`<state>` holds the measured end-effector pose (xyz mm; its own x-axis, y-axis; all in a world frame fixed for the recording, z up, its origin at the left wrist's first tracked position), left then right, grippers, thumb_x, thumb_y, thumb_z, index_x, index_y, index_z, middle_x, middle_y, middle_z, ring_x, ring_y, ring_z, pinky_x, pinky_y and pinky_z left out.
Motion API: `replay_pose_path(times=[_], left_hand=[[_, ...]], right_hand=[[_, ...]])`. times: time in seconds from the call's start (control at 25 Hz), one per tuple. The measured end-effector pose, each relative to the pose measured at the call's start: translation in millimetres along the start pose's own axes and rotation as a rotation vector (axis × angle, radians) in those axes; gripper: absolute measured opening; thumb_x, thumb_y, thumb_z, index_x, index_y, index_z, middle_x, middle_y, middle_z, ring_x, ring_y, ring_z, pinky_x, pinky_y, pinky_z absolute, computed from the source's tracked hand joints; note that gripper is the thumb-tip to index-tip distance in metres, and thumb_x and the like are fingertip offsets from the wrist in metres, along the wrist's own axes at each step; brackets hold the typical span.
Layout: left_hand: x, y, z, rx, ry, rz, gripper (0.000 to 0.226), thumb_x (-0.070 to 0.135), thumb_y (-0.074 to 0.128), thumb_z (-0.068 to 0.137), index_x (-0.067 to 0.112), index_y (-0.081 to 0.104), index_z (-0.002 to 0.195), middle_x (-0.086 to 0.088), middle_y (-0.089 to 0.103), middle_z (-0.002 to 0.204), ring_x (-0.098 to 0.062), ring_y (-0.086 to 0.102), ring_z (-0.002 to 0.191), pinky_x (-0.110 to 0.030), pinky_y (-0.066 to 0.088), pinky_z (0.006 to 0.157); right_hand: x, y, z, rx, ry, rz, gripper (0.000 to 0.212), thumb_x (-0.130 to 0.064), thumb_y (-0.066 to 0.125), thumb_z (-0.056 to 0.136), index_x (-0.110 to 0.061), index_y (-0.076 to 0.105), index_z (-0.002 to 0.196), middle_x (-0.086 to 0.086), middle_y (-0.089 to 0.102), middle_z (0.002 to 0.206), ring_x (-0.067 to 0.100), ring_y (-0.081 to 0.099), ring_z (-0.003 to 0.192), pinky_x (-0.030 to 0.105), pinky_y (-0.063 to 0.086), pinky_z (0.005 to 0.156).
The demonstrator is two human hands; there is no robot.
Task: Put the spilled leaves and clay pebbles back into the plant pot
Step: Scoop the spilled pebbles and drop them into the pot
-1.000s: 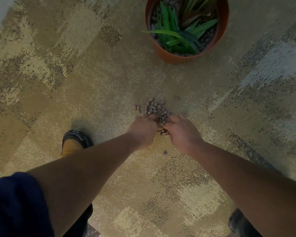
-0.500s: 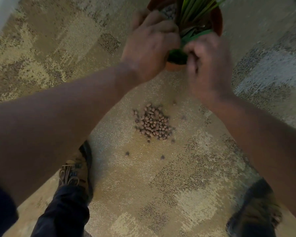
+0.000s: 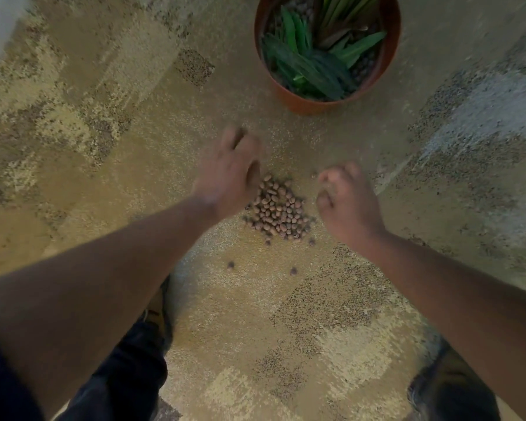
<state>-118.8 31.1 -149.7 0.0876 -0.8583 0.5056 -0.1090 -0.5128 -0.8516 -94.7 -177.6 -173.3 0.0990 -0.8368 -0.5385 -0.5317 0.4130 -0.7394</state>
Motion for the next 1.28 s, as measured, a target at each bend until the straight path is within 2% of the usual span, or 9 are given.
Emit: replay_pose_path(times=[0.12,0.28,0.44,0.56,0.68,0.88,1.0,1.2,1.28], left_hand=[[-29,53,-76,-0.497,-0.211,0.031,0.034,0.032,0.066,0.096,0.021,0.059,0.128,-0.002,0.065,0.119,-0.014,0.061,0.093,-0.036,0.058,0.085],[-42,93,-148,-0.858,-0.407,0.04,0.039,0.044,0.081,0.081,0.032,0.063,0.114,0.009,0.071,0.112,-0.01,0.067,0.097,-0.029,0.053,0.088],[-48,105,-158,-0.79,-0.457,0.086,0.006,0.025,0.069,0.095,0.02,0.066,0.096,0.001,0.071,0.093,-0.014,0.068,0.084,-0.028,0.058,0.077],[-48,105,-150,-0.765,-0.405,0.083,0.005,0.019,0.063,0.098,0.019,0.067,0.095,-0.002,0.072,0.092,-0.014,0.067,0.08,-0.03,0.06,0.077],[-36,90,-120,-0.559,-0.295,-0.002,0.011,0.019,0.06,0.099,0.019,0.068,0.106,-0.001,0.071,0.104,-0.011,0.065,0.082,-0.025,0.056,0.072],[-34,66,-61,-0.236,-0.32,-0.097,0.013,0.025,0.066,0.096,0.016,0.069,0.104,-0.004,0.055,0.123,-0.019,0.057,0.102,-0.026,0.049,0.087],[-35,68,-45,-0.279,-0.367,-0.048,0.007,0.022,0.068,0.093,0.017,0.063,0.093,-0.005,0.055,0.121,-0.022,0.058,0.105,-0.031,0.053,0.09],[-30,71,-39,-0.28,-0.466,-0.062,0.006,0.01,0.062,0.095,0.013,0.064,0.101,-0.009,0.054,0.125,-0.027,0.056,0.113,-0.026,0.044,0.091],[-33,72,-39,-0.289,-0.502,-0.076,0.012,0.007,0.062,0.094,0.011,0.066,0.105,-0.009,0.052,0.125,-0.027,0.054,0.114,-0.024,0.04,0.091]], right_hand=[[33,43,-39,-0.271,0.225,-0.015,0.036,-0.021,0.075,0.089,-0.016,0.057,0.12,0.009,0.049,0.135,0.016,0.061,0.095,0.021,0.054,0.073],[37,74,-71,-0.435,0.266,-0.068,0.029,-0.034,0.077,0.087,-0.022,0.055,0.1,-0.006,0.058,0.101,0.005,0.055,0.067,0.02,0.046,0.056],[30,108,-91,-0.484,0.234,-0.105,0.021,-0.029,0.075,0.089,-0.022,0.056,0.092,-0.011,0.063,0.09,0.003,0.059,0.068,0.018,0.047,0.057],[28,124,-95,-0.488,0.196,-0.116,0.009,-0.018,0.068,0.095,-0.017,0.061,0.09,-0.003,0.066,0.084,0.008,0.064,0.068,0.023,0.057,0.061],[24,122,-97,-0.484,0.14,-0.091,0.012,-0.012,0.063,0.097,-0.016,0.064,0.085,0.001,0.067,0.078,0.01,0.065,0.063,0.03,0.063,0.061],[30,53,-44,-0.078,0.164,-0.055,0.004,-0.021,0.065,0.095,-0.017,0.063,0.093,-0.002,0.063,0.084,0.015,0.063,0.065,0.025,0.048,0.044],[44,31,-14,0.023,0.192,-0.101,0.003,-0.016,0.064,0.094,-0.015,0.061,0.095,0.0,0.059,0.093,0.021,0.063,0.08,0.028,0.053,0.056],[57,53,-4,-0.145,0.213,-0.151,0.037,-0.009,0.067,0.092,-0.014,0.06,0.128,0.016,0.051,0.128,0.034,0.051,0.12,0.045,0.053,0.099],[54,56,-5,-0.149,0.217,-0.135,0.028,-0.005,0.062,0.094,-0.012,0.063,0.122,0.016,0.049,0.129,0.031,0.054,0.114,0.041,0.056,0.095]])
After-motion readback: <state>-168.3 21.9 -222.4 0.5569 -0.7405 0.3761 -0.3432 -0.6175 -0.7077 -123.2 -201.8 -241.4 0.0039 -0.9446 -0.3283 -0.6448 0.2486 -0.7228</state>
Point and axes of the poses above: each hand's wrist, its own z-axis towards the middle knuckle, its own y-axis out of the palm, x = y × z, the point moved 7 cm from there along z, towards the middle knuckle
